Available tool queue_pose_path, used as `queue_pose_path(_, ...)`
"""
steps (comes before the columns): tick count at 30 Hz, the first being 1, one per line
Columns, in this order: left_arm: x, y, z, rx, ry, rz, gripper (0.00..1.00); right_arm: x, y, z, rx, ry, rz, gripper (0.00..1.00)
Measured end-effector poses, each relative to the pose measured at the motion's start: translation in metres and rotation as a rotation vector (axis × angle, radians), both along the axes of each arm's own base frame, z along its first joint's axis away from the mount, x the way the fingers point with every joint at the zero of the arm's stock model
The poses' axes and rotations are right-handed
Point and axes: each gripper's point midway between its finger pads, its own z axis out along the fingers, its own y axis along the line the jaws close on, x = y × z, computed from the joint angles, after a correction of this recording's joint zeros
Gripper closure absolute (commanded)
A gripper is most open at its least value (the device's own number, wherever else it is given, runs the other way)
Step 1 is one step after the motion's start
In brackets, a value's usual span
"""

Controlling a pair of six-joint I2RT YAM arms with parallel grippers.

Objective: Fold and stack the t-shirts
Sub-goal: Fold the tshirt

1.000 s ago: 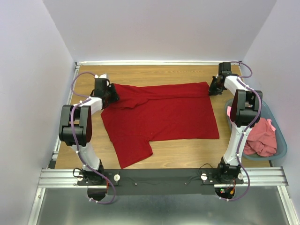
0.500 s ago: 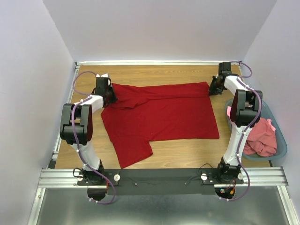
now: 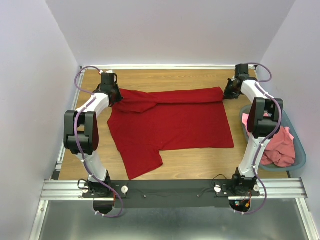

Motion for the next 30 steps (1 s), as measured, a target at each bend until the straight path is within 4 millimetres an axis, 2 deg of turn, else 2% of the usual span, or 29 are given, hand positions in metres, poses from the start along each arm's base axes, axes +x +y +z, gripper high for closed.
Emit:
queue_pose_path(6,-0.008,0.003,-0.005,0.013,0.039,0.01,1.0,-0.005,0.001,-0.001,0.007,0.011,-0.001,0.99)
queue_pose_path(17,-0.012,0.008,-0.015,0.034,0.076,0.029,1.0,-0.026,0.008,-0.018,0.044,0.083,-0.008,0.99)
queue_pose_path(20,-0.013,0.009,-0.023,0.038,0.094,0.031,0.98,-0.028,0.009,-0.02,0.048,0.09,-0.009,0.92)
queue_pose_path(21,-0.013,0.009,-0.026,0.038,0.1,0.032,0.86,-0.028,0.009,-0.02,0.049,0.091,-0.009,0.82)
queue_pose_path(22,-0.014,0.009,-0.028,0.037,0.104,0.033,0.78,-0.028,0.009,-0.021,0.049,0.092,-0.008,0.76)
queue_pose_path(23,-0.014,0.008,-0.029,0.035,0.108,0.035,0.57,-0.028,0.009,-0.02,0.051,0.091,-0.005,0.69)
queue_pose_path(25,-0.014,0.009,-0.03,0.036,0.11,0.035,0.38,-0.028,0.01,-0.02,0.052,0.091,0.002,0.52)
queue_pose_path(27,-0.014,0.009,-0.029,0.028,0.105,0.047,0.26,-0.029,0.01,-0.02,0.051,0.091,0.01,0.45)
queue_pose_path(30,-0.011,0.01,-0.023,0.019,0.093,0.06,0.18,-0.025,0.009,-0.014,0.046,0.08,0.022,0.4)
